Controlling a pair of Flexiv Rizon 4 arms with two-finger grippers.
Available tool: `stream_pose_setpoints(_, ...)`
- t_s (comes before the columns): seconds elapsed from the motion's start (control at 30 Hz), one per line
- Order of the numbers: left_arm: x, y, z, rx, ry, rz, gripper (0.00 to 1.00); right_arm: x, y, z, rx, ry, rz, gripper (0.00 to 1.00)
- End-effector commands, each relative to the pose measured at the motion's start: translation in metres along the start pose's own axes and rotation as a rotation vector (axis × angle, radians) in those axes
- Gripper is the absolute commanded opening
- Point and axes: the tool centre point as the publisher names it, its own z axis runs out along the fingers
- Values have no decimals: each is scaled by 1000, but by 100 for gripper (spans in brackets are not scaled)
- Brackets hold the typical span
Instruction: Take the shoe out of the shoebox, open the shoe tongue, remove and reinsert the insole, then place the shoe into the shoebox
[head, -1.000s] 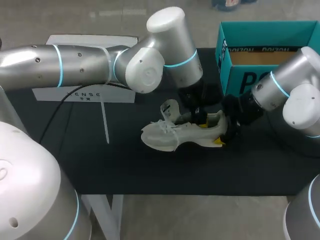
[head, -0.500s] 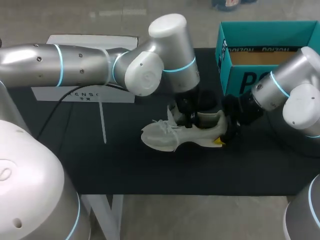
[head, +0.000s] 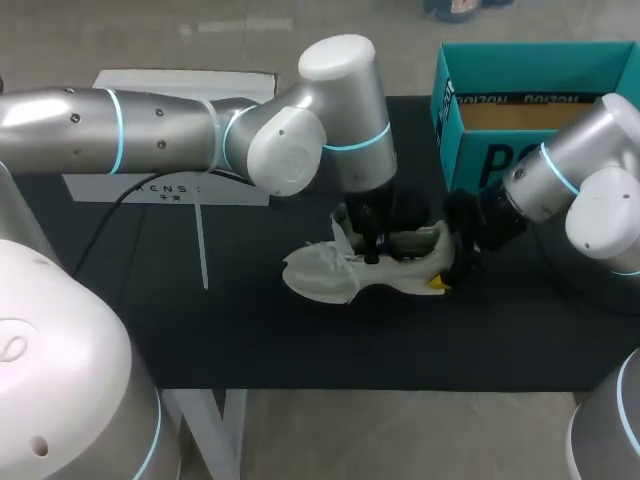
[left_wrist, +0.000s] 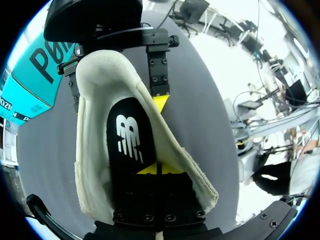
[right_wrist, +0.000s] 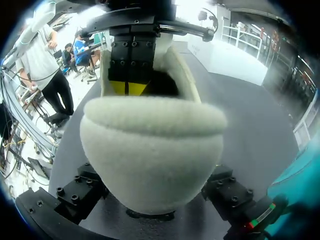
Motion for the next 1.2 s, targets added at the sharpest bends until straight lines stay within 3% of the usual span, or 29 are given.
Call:
stream_pose_setpoints(0.03, 8, 2, 8, -16, -4, 7, 0, -1, 1, 0, 3, 0, 1, 0)
stream_pose_setpoints(0.07, 9, 4, 11, -19, -1, 4, 6, -1, 1, 0, 3, 0, 1, 0)
stream_pose_setpoints(0.1, 8, 5, 13, -20, -3, 2, 25, -1, 1, 0, 3, 0, 1, 0)
stream_pose_setpoints(0.3, 1, 9, 14, -24, -75, -22, 9, -1, 1, 0, 3, 0, 1, 0)
stream_pose_setpoints(0.43, -2, 11, 14, -33, -101, -13, 14, -1, 1, 0, 3, 0, 1, 0)
stream_pose_setpoints(0.63, -7, 12, 16, -32, -161, -7, 7, -1, 1, 0, 3, 0, 1, 0)
stream_pose_setpoints(0.73, -8, 13, 17, -48, -192, 5, 12, -1, 1, 0, 3, 0, 1, 0)
stream_pose_setpoints(0.83, -9, 15, 20, -63, -212, 10, 9, -1, 1, 0, 3, 0, 1, 0)
stream_pose_setpoints(1.07, -13, 21, 27, -80, -211, -26, 22, -1, 1, 0, 3, 0, 1, 0)
stream_pose_setpoints(1.1, -14, 22, 28, -74, -207, -38, 18, -1, 1, 0, 3, 0, 1, 0)
stream_pose_setpoints(1.13, -16, 23, 28, -73, -201, -45, 4, -1, 1, 0, 3, 0, 1, 0)
stream_pose_setpoints(1.2, -17, 23, 27, -72, -200, -51, 0, -1, 1, 0, 3, 0, 1, 0)
